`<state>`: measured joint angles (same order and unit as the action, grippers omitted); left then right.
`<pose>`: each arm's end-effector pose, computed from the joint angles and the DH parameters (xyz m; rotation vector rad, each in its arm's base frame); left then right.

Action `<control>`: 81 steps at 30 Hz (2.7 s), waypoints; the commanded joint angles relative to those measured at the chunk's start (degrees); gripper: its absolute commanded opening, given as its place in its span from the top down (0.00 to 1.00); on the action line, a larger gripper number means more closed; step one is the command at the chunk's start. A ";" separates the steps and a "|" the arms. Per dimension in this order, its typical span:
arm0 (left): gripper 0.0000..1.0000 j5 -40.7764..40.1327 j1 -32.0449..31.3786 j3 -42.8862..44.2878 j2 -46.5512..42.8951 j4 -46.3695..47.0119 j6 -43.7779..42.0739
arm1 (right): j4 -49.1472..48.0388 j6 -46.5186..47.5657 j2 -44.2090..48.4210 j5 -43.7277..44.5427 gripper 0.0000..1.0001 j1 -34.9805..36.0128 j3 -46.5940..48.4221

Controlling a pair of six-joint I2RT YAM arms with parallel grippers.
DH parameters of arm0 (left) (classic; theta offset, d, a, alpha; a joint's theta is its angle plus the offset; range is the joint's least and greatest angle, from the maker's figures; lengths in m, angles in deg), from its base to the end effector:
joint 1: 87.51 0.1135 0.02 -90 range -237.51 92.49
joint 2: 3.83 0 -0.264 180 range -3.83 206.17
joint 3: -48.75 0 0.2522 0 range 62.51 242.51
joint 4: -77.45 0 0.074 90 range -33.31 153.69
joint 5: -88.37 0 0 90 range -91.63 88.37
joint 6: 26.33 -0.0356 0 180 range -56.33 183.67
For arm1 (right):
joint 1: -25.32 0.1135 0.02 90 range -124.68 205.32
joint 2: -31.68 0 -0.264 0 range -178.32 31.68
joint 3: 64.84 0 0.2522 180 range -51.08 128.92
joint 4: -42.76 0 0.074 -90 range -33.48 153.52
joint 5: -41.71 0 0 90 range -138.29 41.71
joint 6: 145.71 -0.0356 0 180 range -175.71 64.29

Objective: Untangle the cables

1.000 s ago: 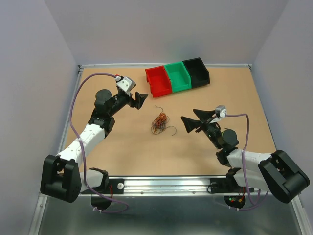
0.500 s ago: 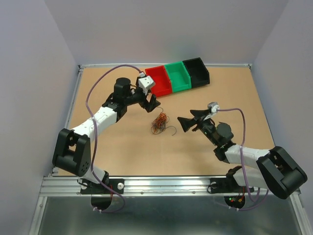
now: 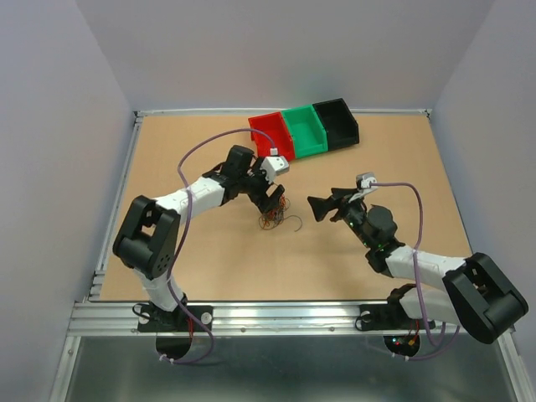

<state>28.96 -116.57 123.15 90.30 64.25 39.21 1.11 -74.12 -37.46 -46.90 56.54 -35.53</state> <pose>0.3096 -0.1928 0.2348 1.2210 1.7297 -0.6180 0.1965 0.1181 0.2021 -0.1563 1.5695 0.6659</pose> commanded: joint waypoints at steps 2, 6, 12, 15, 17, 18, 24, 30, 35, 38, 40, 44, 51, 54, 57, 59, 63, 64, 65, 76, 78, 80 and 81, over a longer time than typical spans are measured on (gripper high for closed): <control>0.07 -0.27 -1.44 5.71 6.50 -7.05 -2.86 | -1.01 0.13 2.79 2.39 0.00 0.07 0.80; 0.25 0.09 -1.79 7.91 10.02 -9.87 -3.74 | -0.92 0.13 2.96 2.30 0.00 -0.02 0.71; 1.00 0.17 -1.35 5.99 6.35 -7.33 -3.83 | -1.01 1.54 1.91 -1.03 0.02 -0.11 1.15; 1.00 2.89 0.13 2.12 0.19 -1.81 -3.39 | -1.10 2.77 0.77 -5.95 0.02 -0.11 1.85; 1.00 6.30 1.10 -0.33 -4.11 -0.82 -2.95 | -1.01 3.56 0.07 -9.90 0.03 -0.11 2.55; 1.00 7.80 1.72 -1.05 -5.26 0.83 -2.87 | -1.18 3.91 -0.72 -11.39 0.03 -0.11 2.90; 1.00 17.13 3.66 -3.69 -10.28 2.78 -3.74 | -4.08 4.27 -7.13 -27.82 0.09 0.07 7.11; 1.00 19.42 3.66 -4.04 -10.72 2.52 -4.62 | -16.19 0.14 -15.48 -33.02 0.12 1.21 8.35; 1.00 22.14 3.75 -3.34 -10.02 0.06 -6.73 | -24.64 -3.56 -19.62 -32.24 0.11 2.00 8.97; 1.00 24.07 3.66 -3.16 -10.10 -0.47 -7.78 | -25.70 -4.00 -20.94 -29.61 0.11 2.35 9.32; 1.00 25.22 3.48 -2.81 -9.84 -2.92 -9.45 | -26.66 -4.00 -21.47 -28.73 0.11 2.53 9.32; 1.00 27.77 2.61 -1.23 -8.79 -7.58 -13.41 | -27.90 -4.79 -22.17 -29.07 0.15 2.88 9.58; 1.00 28.56 1.46 -1.58 -9.66 -9.52 -16.13 | -27.99 -4.96 -24.37 -30.04 0.37 3.58 11.34; 0.96 28.39 1.37 -2.11 -10.89 -9.17 -16.58 | -27.99 -5.23 -24.72 -29.61 0.72 3.67 11.70; 0.89 24.53 1.29 -3.86 -12.91 -5.24 -12.20 | -27.82 -5.14 -23.06 -23.56 0.94 3.58 9.86; 0.88 18.84 1.55 -5.70 -15.45 1.61 -8.77 | -27.03 -4.88 -21.30 -16.03 0.99 3.67 8.27; 0.87 12.05 2.16 -10.19 -19.24 9.45 -3.40 | -23.95 -3.82 -17.26 -7.03 0.99 3.58 5.29; 0.86 10.56 2.34 -10.63 -20.20 11.03 -2.87 | -22.47 -3.39 -16.03 -4.40 0.99 3.67 5.02; 0.86 9.24 2.51 -10.98 -20.65 11.74 -2.17 | -21.76 -3.21 -15.41 -2.98 0.99 3.58 4.75; 0.61 -9.50 9.10 -15.03 -23.38 24.05 8.29 | -12.61 -3.56 -11.89 11.88 0.99 3.67 4.75; 0.61 -10.02 9.81 -14.94 -23.29 24.49 9.17 | -12.43 -3.65 -11.63 12.24 0.99 3.58 4.58; 0.61 -11.25 10.16 -14.94 -23.20 24.75 9.44 | -12.35 -3.65 -11.45 12.50 0.99 3.58 4.49; 0.64 -10.38 10.25 -15.11 -23.03 24.93 9.27 | -12.35 -3.30 -11.28 11.89 0.99 3.67 4.40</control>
<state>21.48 -105.97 108.37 69.38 84.86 46.48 -9.41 -78.58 -50.86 -38.59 59.93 -30.35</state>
